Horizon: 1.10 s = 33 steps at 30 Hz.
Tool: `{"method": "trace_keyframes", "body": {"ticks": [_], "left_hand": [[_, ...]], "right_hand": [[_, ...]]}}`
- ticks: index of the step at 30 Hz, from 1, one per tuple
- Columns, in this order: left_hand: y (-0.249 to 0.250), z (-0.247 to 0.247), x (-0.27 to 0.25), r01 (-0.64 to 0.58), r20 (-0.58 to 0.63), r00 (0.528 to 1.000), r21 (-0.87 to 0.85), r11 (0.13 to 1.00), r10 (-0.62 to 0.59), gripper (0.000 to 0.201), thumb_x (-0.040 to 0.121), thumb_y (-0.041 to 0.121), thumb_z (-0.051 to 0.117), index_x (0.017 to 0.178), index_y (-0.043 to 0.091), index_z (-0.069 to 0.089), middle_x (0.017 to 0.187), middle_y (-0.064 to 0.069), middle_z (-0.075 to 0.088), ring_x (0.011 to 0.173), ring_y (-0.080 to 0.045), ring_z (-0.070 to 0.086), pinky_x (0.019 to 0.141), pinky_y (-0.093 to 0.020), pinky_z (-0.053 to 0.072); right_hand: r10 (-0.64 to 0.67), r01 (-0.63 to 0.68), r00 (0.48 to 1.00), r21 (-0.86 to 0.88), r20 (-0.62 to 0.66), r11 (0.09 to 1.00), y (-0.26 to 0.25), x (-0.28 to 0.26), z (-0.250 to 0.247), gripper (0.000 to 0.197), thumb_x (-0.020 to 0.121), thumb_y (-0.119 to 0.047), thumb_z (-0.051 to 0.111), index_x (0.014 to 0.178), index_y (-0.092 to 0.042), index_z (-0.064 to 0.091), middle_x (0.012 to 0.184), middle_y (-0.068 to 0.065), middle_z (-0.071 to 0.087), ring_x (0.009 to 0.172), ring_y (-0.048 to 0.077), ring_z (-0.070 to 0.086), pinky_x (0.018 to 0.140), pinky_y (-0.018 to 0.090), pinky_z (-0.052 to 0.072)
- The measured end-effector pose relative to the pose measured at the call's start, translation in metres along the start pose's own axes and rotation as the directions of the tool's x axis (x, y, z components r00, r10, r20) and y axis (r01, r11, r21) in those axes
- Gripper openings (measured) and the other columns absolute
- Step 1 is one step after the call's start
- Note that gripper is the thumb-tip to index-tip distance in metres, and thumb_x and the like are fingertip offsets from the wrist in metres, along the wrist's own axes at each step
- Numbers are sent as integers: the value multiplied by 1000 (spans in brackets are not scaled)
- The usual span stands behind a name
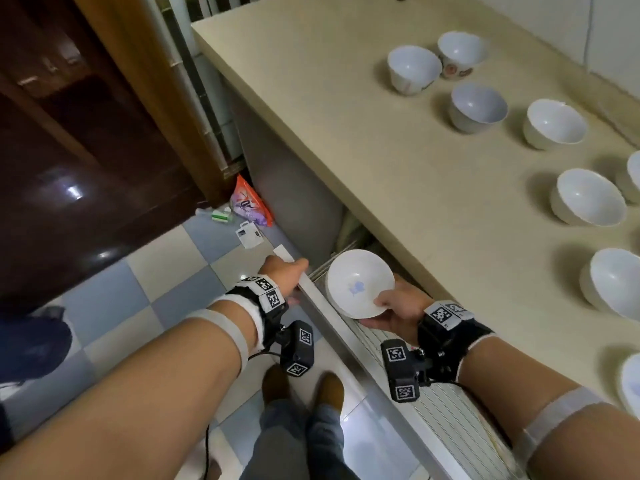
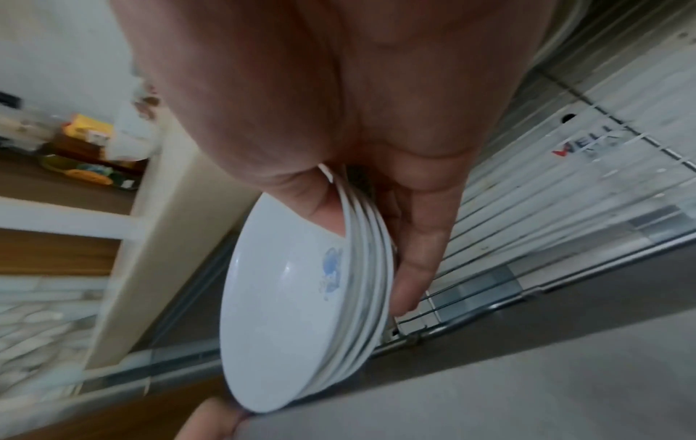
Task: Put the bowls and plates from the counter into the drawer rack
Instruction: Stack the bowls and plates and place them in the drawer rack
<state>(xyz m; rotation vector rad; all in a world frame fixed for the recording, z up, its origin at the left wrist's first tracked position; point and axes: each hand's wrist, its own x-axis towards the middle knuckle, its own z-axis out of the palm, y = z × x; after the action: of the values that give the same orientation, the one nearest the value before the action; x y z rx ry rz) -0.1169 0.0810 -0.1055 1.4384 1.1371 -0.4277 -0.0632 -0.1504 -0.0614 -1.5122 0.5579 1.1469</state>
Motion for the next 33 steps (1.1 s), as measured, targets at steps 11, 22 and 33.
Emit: {"method": "trace_keyframes", "body": {"ticks": [11,22,33], "left_hand": [[7,-11,-38,13,79,997,-102,995,-5,36,92,13,57,117,-13,58,108,-30,71,85,-34,74,55,-33,62],[-12,-27,-33,-15,46,999,-196,981,25,46,91,13,64,132,-2,49,100,-16,71,82,-28,77,66,-34,62],[-7,-25,-40,7,68,998,-201,980,7,41,93,14,64,129,5,48,116,-19,68,79,-27,78,63,-34,62]], "right_hand": [[161,-159,972,25,-172,987,47,91,-19,69,87,20,38,144,-18,34,139,19,37,117,58,51,55,60,58],[133,-131,983,21,-125,991,76,160,10,70,89,15,48,144,-25,35,149,23,36,112,56,53,46,55,58],[128,-130,987,-13,-97,991,60,150,9,44,97,-7,49,141,-11,44,128,19,51,105,42,58,69,49,63]]}}
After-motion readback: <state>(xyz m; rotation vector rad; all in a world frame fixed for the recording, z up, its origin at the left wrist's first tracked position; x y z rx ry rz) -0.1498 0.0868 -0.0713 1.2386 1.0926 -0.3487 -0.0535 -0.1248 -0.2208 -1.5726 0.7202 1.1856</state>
